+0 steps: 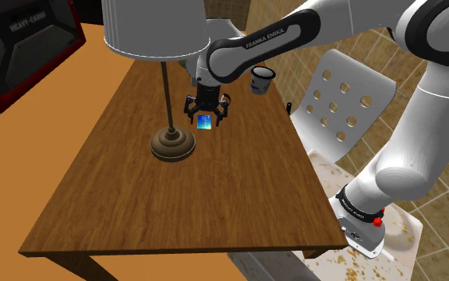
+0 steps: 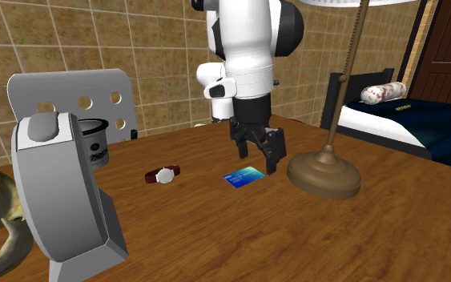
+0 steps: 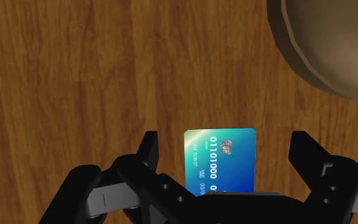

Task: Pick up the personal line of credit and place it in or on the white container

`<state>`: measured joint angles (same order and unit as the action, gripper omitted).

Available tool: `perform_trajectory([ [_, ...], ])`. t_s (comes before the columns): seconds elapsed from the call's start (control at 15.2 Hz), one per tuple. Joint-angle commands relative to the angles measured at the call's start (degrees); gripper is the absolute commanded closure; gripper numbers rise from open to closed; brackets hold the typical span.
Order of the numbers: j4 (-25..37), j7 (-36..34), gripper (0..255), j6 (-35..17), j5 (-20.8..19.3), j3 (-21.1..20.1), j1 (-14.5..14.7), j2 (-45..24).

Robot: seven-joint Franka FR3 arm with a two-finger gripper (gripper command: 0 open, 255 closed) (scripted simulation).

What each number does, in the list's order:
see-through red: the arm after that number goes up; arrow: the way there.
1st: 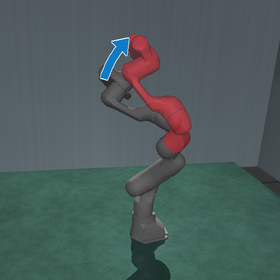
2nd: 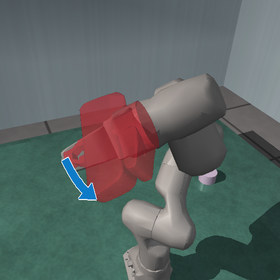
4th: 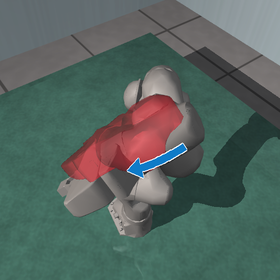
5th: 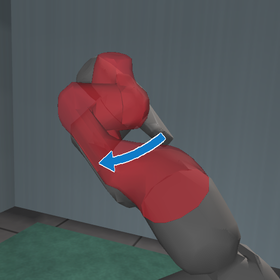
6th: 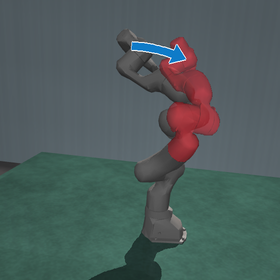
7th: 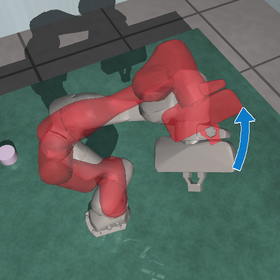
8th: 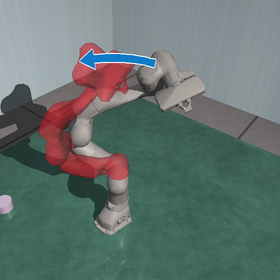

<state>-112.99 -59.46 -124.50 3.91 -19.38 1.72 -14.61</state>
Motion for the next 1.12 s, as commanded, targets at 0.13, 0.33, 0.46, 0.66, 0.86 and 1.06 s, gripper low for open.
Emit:
perform_trajectory([
  [0.13,-0.65,-0.19,0,-1.02,-0.15,-0.12,0.35,-0.66],
  [0.33,-0.65,-0.18,0,-1.01,-0.14,-0.09,0.38,-0.66],
  [0.46,-0.65,-0.18,0,-1.01,-0.13,-0.07,0.4,-0.66],
  [0.66,-0.54,-0.23,255,-1.18,-0.23,-0.04,0.44,-0.94],
  [0.86,-0.51,-0.19,255,-1.39,-0.3,0.0,0.44,-1.2],
  [1.06,0.19,-0.41,255,-1.16,-0.49,0.02,0.58,-1.67],
])
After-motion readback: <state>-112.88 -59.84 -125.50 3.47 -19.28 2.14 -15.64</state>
